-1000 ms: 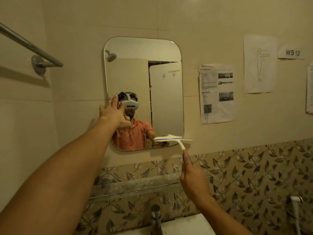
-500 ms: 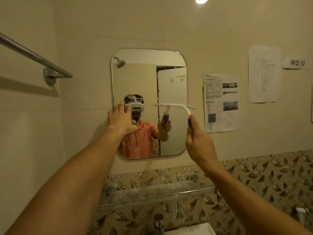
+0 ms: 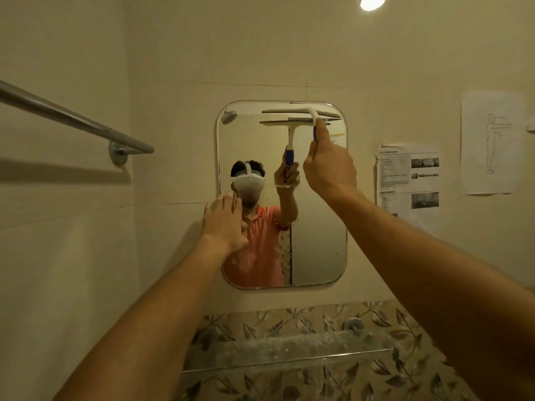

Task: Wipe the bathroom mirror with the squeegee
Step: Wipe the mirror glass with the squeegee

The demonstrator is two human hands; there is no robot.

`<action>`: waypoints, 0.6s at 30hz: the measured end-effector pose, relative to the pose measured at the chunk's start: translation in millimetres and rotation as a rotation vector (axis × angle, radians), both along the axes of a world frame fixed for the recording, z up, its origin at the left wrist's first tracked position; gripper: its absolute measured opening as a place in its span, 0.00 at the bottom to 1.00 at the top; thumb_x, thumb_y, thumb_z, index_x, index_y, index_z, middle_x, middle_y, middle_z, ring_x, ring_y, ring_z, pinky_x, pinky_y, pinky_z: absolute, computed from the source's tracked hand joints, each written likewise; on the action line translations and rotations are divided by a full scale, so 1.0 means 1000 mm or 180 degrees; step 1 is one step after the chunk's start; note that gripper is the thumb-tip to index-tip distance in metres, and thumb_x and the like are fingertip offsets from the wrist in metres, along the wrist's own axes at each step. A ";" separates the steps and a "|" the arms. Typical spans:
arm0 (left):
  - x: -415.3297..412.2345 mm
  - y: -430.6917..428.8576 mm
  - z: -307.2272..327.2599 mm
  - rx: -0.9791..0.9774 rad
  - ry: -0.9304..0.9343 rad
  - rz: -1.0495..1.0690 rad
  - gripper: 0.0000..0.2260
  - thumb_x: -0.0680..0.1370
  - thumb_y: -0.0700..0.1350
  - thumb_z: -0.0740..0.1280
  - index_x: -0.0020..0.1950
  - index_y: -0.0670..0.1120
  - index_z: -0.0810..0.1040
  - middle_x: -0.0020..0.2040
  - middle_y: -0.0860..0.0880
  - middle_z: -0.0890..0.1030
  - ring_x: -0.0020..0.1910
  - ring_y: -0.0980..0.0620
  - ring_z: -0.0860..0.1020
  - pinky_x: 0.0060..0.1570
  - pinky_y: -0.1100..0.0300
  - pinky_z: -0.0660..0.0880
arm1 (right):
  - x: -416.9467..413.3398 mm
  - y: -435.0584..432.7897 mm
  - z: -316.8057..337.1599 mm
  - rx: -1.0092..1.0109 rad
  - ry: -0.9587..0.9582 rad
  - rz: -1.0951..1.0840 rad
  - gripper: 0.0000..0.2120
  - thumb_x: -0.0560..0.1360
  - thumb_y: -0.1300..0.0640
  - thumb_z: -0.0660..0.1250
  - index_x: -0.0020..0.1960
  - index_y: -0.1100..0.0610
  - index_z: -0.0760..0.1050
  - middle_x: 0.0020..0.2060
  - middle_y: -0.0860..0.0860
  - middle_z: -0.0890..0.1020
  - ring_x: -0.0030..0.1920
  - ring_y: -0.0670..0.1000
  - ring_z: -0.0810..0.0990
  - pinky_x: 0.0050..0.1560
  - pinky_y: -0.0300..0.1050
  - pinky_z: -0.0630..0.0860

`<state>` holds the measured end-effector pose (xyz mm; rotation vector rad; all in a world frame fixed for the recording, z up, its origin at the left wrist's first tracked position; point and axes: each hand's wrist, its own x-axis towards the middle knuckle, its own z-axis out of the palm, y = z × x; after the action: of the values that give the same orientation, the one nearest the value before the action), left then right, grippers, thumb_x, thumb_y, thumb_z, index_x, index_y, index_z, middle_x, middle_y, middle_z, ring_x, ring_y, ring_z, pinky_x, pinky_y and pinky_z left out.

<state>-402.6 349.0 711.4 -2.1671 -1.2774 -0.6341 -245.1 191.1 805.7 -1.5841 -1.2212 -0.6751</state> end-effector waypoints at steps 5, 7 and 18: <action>0.001 0.004 -0.002 0.0025 0.0020 0.0042 0.50 0.70 0.64 0.70 0.81 0.44 0.49 0.80 0.42 0.48 0.79 0.41 0.49 0.76 0.43 0.54 | -0.003 0.013 0.011 -0.0266 0.0049 -0.0098 0.32 0.85 0.59 0.55 0.83 0.47 0.45 0.45 0.61 0.79 0.31 0.48 0.70 0.28 0.41 0.62; 0.002 0.004 0.000 -0.0014 0.0046 0.0080 0.50 0.69 0.64 0.70 0.81 0.44 0.49 0.80 0.42 0.48 0.79 0.41 0.49 0.76 0.43 0.54 | -0.004 0.019 0.008 -0.0297 0.0043 -0.0148 0.33 0.84 0.60 0.56 0.83 0.47 0.45 0.43 0.59 0.78 0.31 0.48 0.70 0.28 0.41 0.63; 0.001 0.003 0.005 -0.0091 0.0177 0.0121 0.49 0.68 0.63 0.69 0.81 0.44 0.51 0.80 0.40 0.50 0.78 0.39 0.52 0.75 0.41 0.57 | -0.002 0.023 -0.034 -0.0378 0.0108 -0.0184 0.34 0.84 0.58 0.58 0.83 0.47 0.44 0.39 0.56 0.77 0.31 0.49 0.73 0.28 0.43 0.68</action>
<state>-401.8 352.2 716.8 -2.1628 -1.3024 -0.5397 -246.9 214.6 771.8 -1.7279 -1.2136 -0.6195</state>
